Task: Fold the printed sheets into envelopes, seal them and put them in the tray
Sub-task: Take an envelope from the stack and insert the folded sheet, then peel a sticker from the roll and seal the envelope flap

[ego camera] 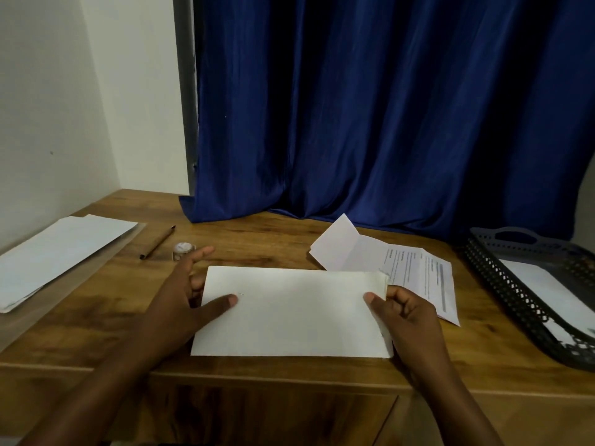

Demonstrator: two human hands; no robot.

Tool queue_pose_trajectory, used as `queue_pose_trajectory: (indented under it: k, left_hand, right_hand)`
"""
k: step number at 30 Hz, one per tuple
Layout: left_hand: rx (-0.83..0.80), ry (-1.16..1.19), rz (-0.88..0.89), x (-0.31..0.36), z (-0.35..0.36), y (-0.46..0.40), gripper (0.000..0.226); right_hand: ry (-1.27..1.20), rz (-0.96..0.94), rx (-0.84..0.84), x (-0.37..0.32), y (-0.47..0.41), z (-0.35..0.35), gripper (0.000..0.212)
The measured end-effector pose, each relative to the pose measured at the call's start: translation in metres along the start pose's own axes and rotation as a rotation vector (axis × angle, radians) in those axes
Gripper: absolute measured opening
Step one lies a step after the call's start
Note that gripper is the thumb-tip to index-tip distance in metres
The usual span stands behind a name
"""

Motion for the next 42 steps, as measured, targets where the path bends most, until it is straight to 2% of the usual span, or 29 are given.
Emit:
queue_pose_trajectory:
  k: [2,5,8,12,15,18,22,27,31,34,38,42]
  left_hand:
    - [0.005,-0.078,-0.002,-0.004,-0.002,0.0,0.099]
    - [-0.001,-0.169,0.007,-0.009,-0.003,0.006,0.103]
    - [0.0,-0.325,0.142,0.0,0.001,0.014,0.102]
    - [-0.165,-0.498,0.209,0.004,0.016,0.026,0.088]
    - [-0.305,-0.604,0.305,0.007,0.03,0.033,0.079]
    - [-0.338,-0.647,0.331,0.006,0.034,0.033,0.073]
    - [-0.338,-0.641,0.333,0.006,0.034,0.034,0.072]
    - [-0.249,-0.464,0.322,0.01,0.024,0.024,0.067]
    - [0.035,-0.381,0.357,0.015,-0.017,-0.011,0.053]
    - [0.204,-0.417,0.206,-0.001,-0.052,-0.041,0.064]
    - [0.209,-0.455,0.071,-0.018,-0.061,-0.069,0.075]
    - [0.085,-0.528,-0.038,-0.035,-0.047,-0.084,0.086]
  right_hand:
    - [0.1,-0.03,0.024,0.004,-0.002,0.001,0.018]
    - [0.255,-0.068,0.031,0.008,-0.002,0.003,0.038]
    - [0.38,-0.138,0.038,0.008,0.001,0.005,0.056]
    - [0.585,-0.38,0.066,-0.006,0.011,0.008,0.07]
    - [0.787,-0.501,-0.178,-0.005,0.023,0.036,0.084]
    - [0.971,-0.509,-0.401,0.007,0.028,0.055,0.097]
    - [1.036,-0.475,-0.469,0.012,0.027,0.057,0.111]
    - [1.044,-0.466,-0.477,0.015,0.027,0.058,0.108]
    - [1.049,-0.46,-0.45,0.013,0.026,0.056,0.105]
    - [1.03,-0.448,-0.461,0.013,0.026,0.056,0.102]
    - [1.043,-0.419,-0.474,0.013,0.025,0.057,0.102]
    - [1.036,-0.412,-0.469,0.01,0.026,0.058,0.098]
Point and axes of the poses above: each hand's wrist, its own y-axis away from the middle knuckle, its own z-axis out of the palm, x = y × z, the point moved 9 cm from there along -y, towards the middle knuckle, and after that the axes turned 12 degrees about x, right-handed, at the moved point
